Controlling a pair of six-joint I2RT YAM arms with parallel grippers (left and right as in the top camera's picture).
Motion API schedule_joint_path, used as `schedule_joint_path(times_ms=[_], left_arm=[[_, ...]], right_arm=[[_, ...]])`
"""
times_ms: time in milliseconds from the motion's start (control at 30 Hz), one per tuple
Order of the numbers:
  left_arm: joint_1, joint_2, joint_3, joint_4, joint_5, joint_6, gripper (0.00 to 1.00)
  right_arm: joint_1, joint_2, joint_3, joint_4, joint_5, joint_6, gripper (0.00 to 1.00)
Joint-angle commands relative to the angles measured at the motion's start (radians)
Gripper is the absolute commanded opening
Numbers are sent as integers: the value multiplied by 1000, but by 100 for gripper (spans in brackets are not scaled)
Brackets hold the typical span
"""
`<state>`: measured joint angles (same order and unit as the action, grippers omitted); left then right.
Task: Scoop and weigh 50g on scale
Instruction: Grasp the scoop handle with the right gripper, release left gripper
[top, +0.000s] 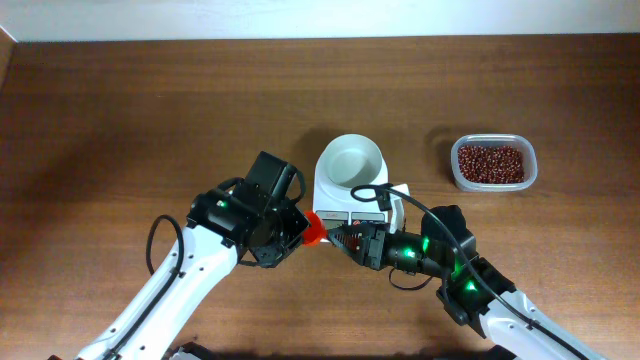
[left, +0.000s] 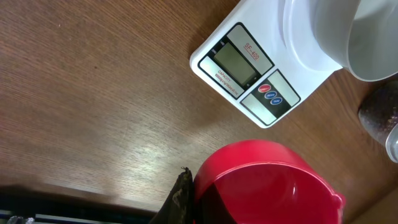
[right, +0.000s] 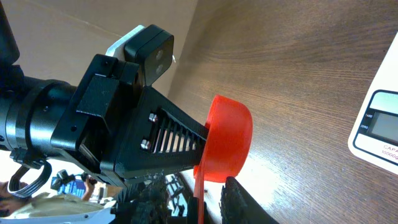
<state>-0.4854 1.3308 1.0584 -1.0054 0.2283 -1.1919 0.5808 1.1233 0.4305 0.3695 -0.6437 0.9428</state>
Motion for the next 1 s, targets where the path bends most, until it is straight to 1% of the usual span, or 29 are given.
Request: schedule_joint_path(times_ms=[0, 200, 333, 433, 500, 533, 600, 767, 800, 867, 933, 967], left_arm=[[-6, 5, 2, 2, -8, 20, 0], [-6, 5, 2, 2, -16, 20, 0], [-6, 5, 2, 2, -23, 20, 0], [-6, 5, 2, 2, -26, 20, 0], [-6, 5, 2, 2, -26, 20, 1], [-6, 5, 2, 2, -26, 20, 1], [-6, 5, 2, 1, -26, 20, 1], [-6, 5, 2, 1, -26, 20, 4], [-6, 5, 2, 1, -26, 20, 7], [-6, 5, 2, 1, -26, 20, 20], [-6, 5, 2, 2, -26, 20, 47], [-5, 5, 2, 2, -27, 20, 54]], right_arm=[[8, 3, 18, 5, 1, -7, 25], [8, 3, 18, 5, -3, -7, 19], [8, 3, 18, 5, -18, -8, 18], [8, 3, 18, 5, -26, -8, 14], [8, 3, 18, 5, -26, -8, 11], [8, 3, 18, 5, -26, -8, 6], [8, 3, 18, 5, -26, -8, 4], [8, 3, 18, 5, -26, -8, 4], [8, 3, 18, 5, -26, -8, 4], [8, 3, 18, 5, -26, -8, 4], [8, 3, 18, 5, -26, -8, 4], [8, 3, 18, 2, -26, -8, 4]])
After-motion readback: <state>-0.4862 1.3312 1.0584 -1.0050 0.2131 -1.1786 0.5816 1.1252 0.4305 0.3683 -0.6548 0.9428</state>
